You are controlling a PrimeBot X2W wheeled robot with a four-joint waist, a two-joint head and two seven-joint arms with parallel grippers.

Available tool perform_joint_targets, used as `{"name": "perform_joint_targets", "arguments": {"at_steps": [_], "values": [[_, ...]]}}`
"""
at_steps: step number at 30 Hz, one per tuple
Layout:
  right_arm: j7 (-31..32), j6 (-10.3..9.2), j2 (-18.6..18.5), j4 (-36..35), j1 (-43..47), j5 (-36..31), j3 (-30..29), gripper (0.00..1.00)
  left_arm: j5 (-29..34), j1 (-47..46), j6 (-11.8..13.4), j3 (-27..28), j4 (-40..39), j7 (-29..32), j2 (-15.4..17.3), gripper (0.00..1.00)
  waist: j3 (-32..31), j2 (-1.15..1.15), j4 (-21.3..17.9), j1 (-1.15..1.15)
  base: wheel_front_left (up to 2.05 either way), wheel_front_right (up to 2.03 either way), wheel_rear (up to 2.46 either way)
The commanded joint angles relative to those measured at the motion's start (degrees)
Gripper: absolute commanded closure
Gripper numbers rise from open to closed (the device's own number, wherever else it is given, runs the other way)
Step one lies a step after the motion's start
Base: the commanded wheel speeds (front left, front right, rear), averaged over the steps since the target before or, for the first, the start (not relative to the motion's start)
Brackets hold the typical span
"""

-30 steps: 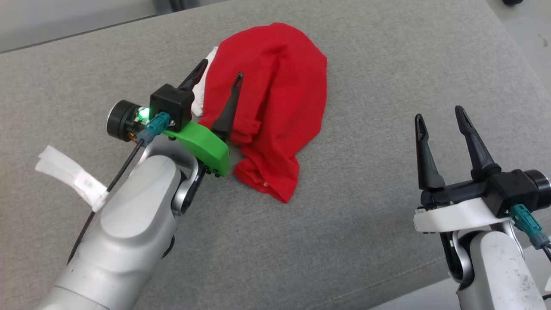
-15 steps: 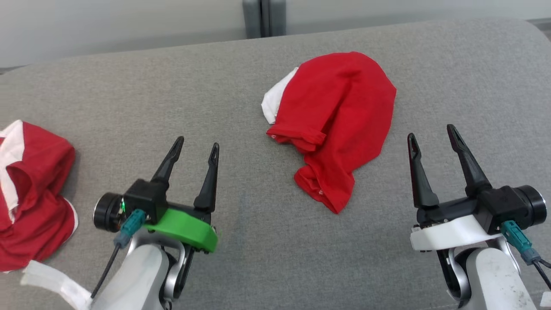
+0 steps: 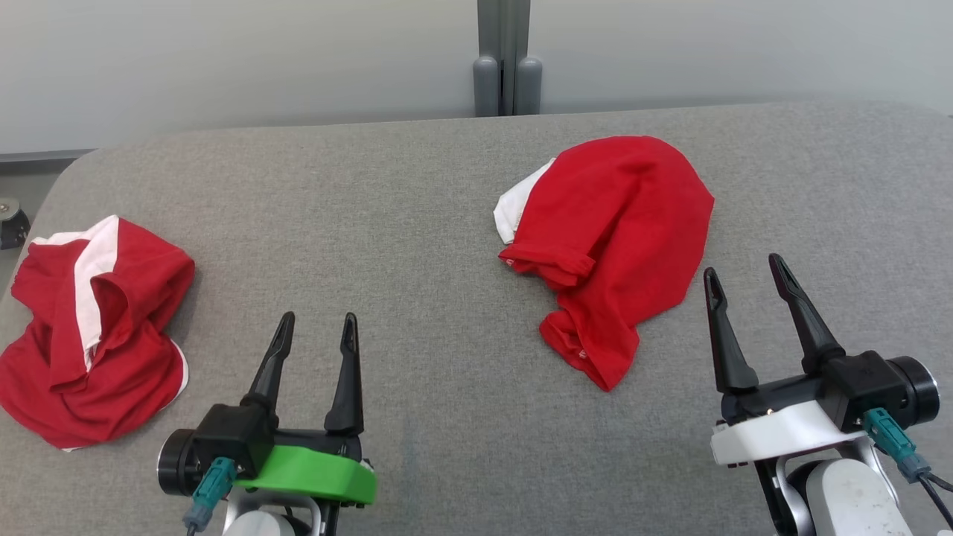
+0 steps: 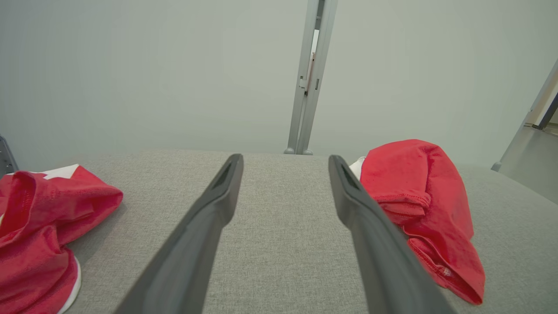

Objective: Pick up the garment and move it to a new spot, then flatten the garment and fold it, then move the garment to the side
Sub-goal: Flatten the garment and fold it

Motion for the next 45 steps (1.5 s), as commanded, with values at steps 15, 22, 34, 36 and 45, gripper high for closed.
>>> {"name": "perform_joint_targets", "arguments": {"at_steps": [15, 22, 34, 36, 45], "values": [[-0.17, -0.04, -1.17, 11.99, -7.45, -13.42, 4.92, 0.0, 1.22, -3.75, -4.42, -1.07, 2.38, -0.03, -2.01, 0.0, 6.31, -0.01, 8.41, 0.0, 0.0, 0.0, 0.0], [1.04, -0.04, -3.65, 24.94, -15.89, -17.95, 2.8, 0.0, -0.67, -5.19, -3.54, -4.54, 3.05, -0.01, -2.02, 0.0, 8.51, -0.01, 13.6, 0.0, 0.0, 0.0, 0.0], [0.86, -0.04, -4.12, 38.89, -22.95, -21.04, 0.77, 1.0, -2.07, -5.79, -2.27, -5.46, 3.63, -0.01, -2.03, 0.0, 8.66, -0.01, 17.12, 0.0, 0.0, 0.0, 0.0], [0.24, -0.04, -3.47, 38.97, -23.25, -20.17, 1.82, 1.0, -1.73, -5.53, -2.17, -5.34, 3.83, -0.01, -2.03, 0.0, 7.91, -0.01, 16.89, 0.0, 0.0, 0.0, 0.0], [-0.14, -0.04, -1.39, 29.48, -28.39, -11.22, 13.93, 1.0, -1.81, -3.94, -1.86, -5.38, 4.31, 0.0, -2.02, 0.0, 4.02, -0.01, 15.12, 0.0, 0.0, 0.0, 0.0]]}}
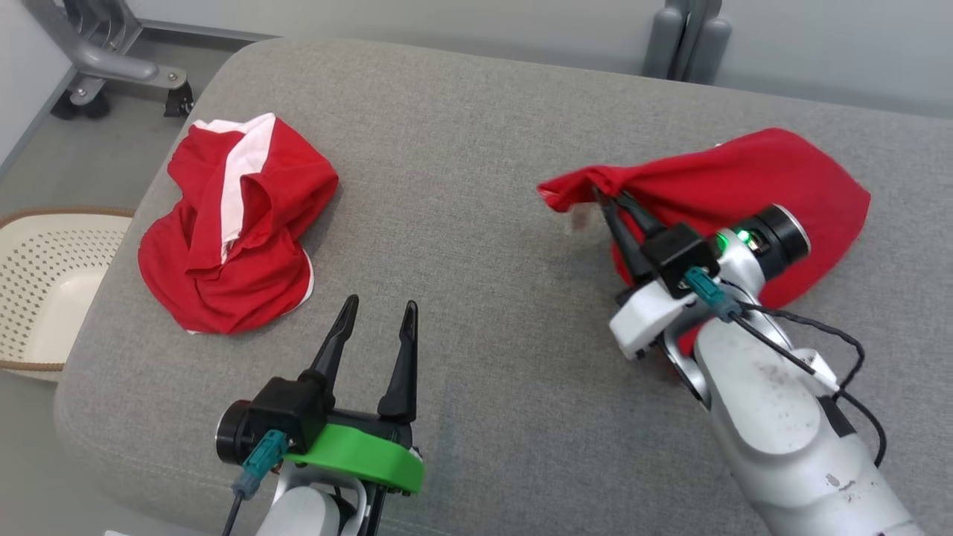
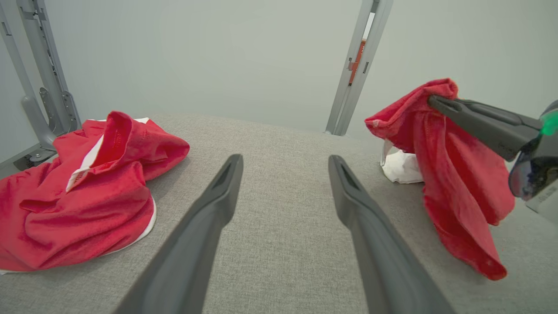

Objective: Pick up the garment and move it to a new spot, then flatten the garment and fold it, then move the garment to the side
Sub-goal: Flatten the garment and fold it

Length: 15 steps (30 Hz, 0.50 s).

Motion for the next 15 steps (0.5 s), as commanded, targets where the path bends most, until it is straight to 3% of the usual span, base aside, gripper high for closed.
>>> {"name": "perform_joint_targets", "arguments": {"at_steps": [1, 6, 10, 15], "values": [[-0.16, -0.07, -0.28, -1.29, -1.75, 1.04, 1.79, 1.0, 0.26, 0.84, 0.33, 0.29, 0.32, 0.01, 0.05, 0.0, -1.81, 0.0, -0.95, 0.0, 0.0, 0.0, 0.0], [-0.18, -0.08, -0.32, -7.16, -9.89, 9.25, 6.81, 1.0, 0.86, 1.98, 0.57, 1.32, 1.31, 0.01, 0.06, 0.0, -4.87, 0.0, -1.68, 0.0, 0.0, 0.0, 0.0], [-0.17, -0.08, 0.17, -13.39, -15.75, 16.21, 4.61, 1.0, 1.17, 2.9, 0.73, 2.19, 1.39, 0.01, 0.07, 0.0, -6.14, 0.0, -2.4, 0.0, 0.0, 0.0, 0.0], [-0.17, -0.08, -1.03, -17.94, -17.53, 23.16, -2.77, 1.0, 1.41, 3.7, 0.95, 3.21, 0.96, 0.02, 0.07, 0.0, -6.16, 0.0, -3.87, 0.0, 0.0, 0.0, 0.0]]}}
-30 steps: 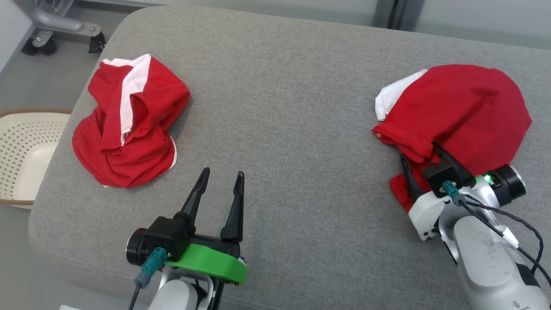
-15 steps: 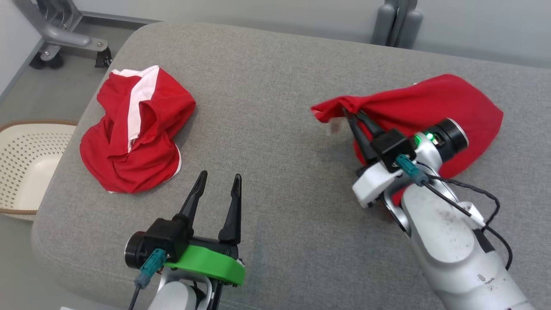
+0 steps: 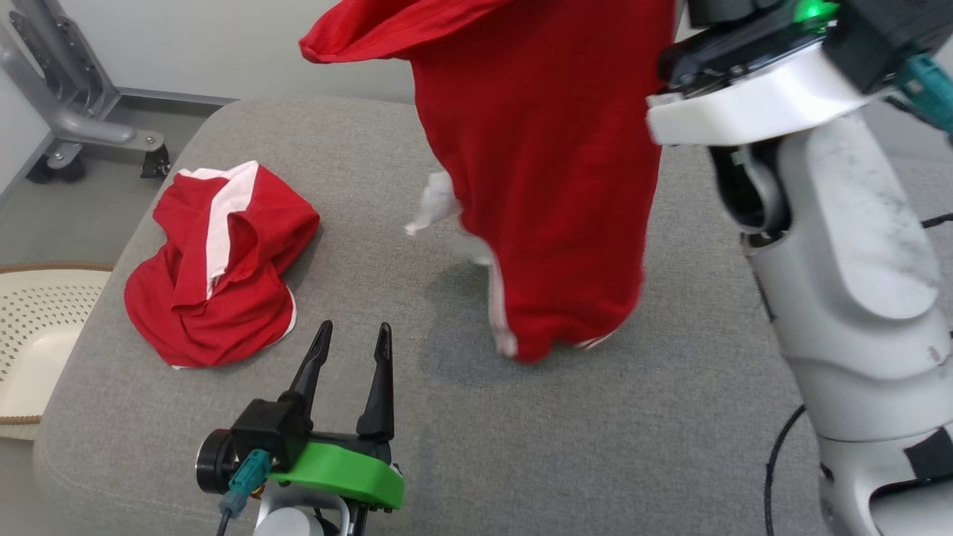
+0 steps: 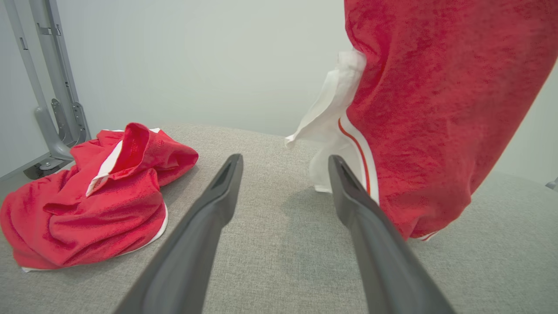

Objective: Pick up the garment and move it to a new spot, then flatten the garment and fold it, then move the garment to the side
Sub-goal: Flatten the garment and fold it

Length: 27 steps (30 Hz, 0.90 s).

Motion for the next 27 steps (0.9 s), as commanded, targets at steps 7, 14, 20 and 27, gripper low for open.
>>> {"name": "perform_joint_targets", "arguments": {"at_steps": [7, 14, 20, 27], "values": [[-0.15, -0.08, -10.13, 6.59, 12.95, 5.49, -12.27, 1.0, -0.63, 0.39, 0.41, -0.07, -0.73, 0.03, 0.11, 0.0, 1.76, 0.0, -2.86, 0.0, 0.0, 0.0, 0.0], [-0.16, -0.06, -16.16, 17.08, 29.84, 8.68, -23.44, 1.0, -0.47, -0.3, 0.29, 0.03, -0.54, 0.03, 0.11, 0.0, 3.13, 0.0, -5.05, 0.0, 0.0, 0.0, 0.0], [-0.16, -0.05, -15.63, 26.05, 33.41, 5.52, -31.79, 0.0, 0.24, -1.33, -0.06, 0.43, -0.06, 0.03, 0.11, 0.0, 3.61, 0.0, -7.42, 0.0, 0.0, 0.0, 0.0], [-0.16, -0.05, -11.77, 19.57, 32.36, 1.81, -32.44, 0.0, 0.59, -1.88, -0.05, 1.1, 0.08, 0.03, 0.11, 0.0, 3.27, 0.0, -9.78, 0.0, 0.0, 0.0, 0.0]]}}
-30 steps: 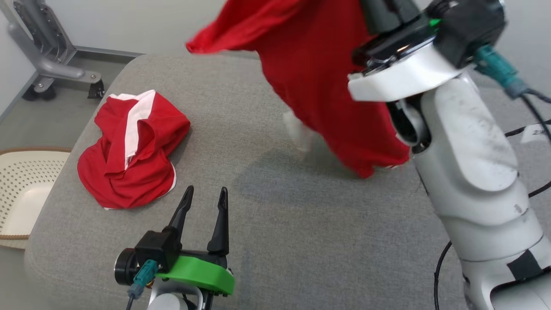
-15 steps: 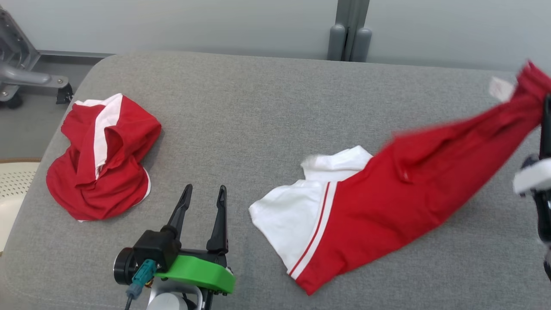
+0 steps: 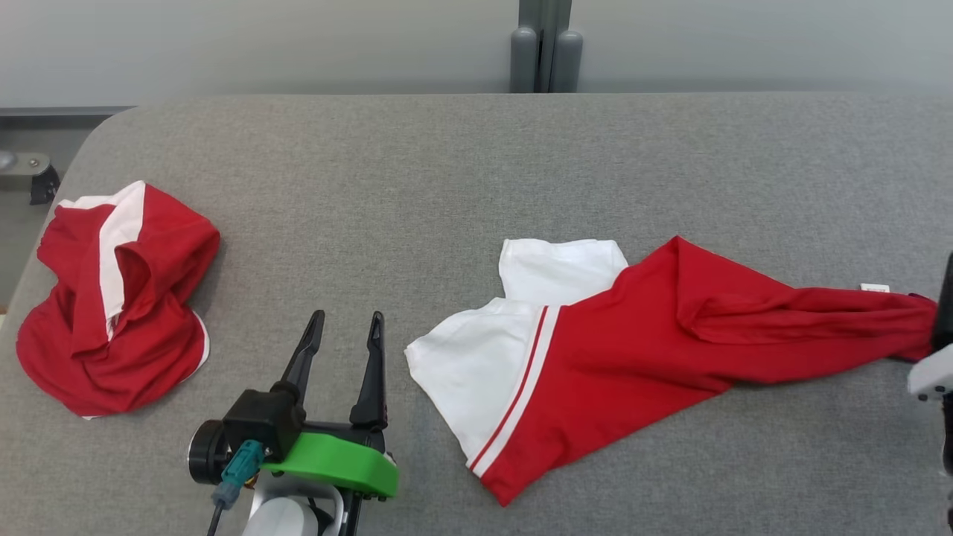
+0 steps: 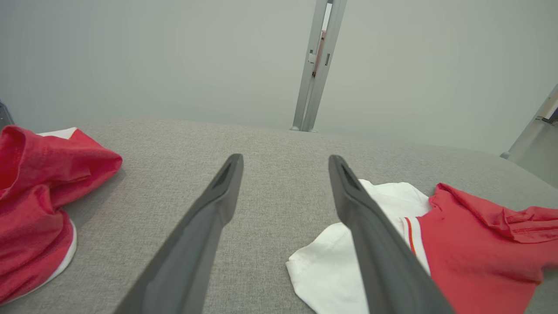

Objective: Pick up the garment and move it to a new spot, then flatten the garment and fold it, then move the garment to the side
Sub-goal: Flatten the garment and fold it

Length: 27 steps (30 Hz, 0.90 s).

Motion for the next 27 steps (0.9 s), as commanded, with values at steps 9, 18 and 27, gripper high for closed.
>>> {"name": "perform_joint_targets", "arguments": {"at_steps": [9, 18, 27], "values": [[-0.17, 0.0, 5.44, -20.07, 4.97, -2.39, 11.45, 0.0, -0.46, -1.08, 0.06, 0.79, -0.43, 0.03, 0.11, 0.0, -0.75, 0.0, -2.03, 0.0, 0.0, 0.0, 0.0], [-0.17, -0.01, 10.65, -27.49, 11.72, -4.27, 18.82, 0.0, -0.72, -0.39, -0.14, -0.02, -0.14, 0.03, 0.11, 0.0, -0.49, 0.0, -2.01, 0.0, 0.0, 0.0, 0.0], [-0.17, 0.0, 11.0, -23.1, 11.94, -5.99, 20.6, 0.0, -0.76, -0.75, -0.42, -0.39, 0.35, 0.03, 0.11, 0.0, 0.07, 0.0, -1.31, 0.0, 0.0, 0.0, 0.0]]}}
